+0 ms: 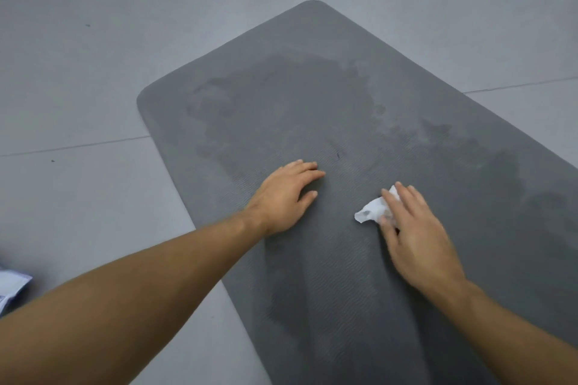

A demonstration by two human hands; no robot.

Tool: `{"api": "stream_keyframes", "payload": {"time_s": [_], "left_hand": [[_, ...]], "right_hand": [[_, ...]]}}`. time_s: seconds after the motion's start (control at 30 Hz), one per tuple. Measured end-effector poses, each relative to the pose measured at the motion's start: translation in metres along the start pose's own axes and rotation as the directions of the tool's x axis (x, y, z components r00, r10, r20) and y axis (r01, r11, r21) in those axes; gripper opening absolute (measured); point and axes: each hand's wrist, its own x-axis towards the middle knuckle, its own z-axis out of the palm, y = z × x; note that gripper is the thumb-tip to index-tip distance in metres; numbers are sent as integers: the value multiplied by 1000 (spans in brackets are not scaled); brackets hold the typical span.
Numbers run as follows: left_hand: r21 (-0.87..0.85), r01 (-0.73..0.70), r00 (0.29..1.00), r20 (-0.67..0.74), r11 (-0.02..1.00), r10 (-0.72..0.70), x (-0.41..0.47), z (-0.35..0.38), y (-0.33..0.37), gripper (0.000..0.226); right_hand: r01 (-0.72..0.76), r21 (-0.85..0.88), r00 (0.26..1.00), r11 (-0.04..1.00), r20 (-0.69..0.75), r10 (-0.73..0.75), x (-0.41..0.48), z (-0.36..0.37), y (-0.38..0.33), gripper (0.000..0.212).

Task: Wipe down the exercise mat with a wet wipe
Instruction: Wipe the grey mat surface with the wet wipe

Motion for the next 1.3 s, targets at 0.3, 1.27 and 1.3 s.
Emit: {"api": "stream_keyframes", "payload": {"time_s": [0.3,1.27,1.3], "left_hand": [[313,-95,993,101,945,67,-21,19,-20,59],[382,-208,978,113,901,177,-38,10,-67,67],[379,-213,976,115,901,183,-38,10,-68,67]], "right_hand": [[75,-122,997,990,42,-70,-50,31,-37,63],[509,20,791,860,382,-478,-91,47,-108,92],[541,15,775,841,379,-506,-93,48,-109,91]]}}
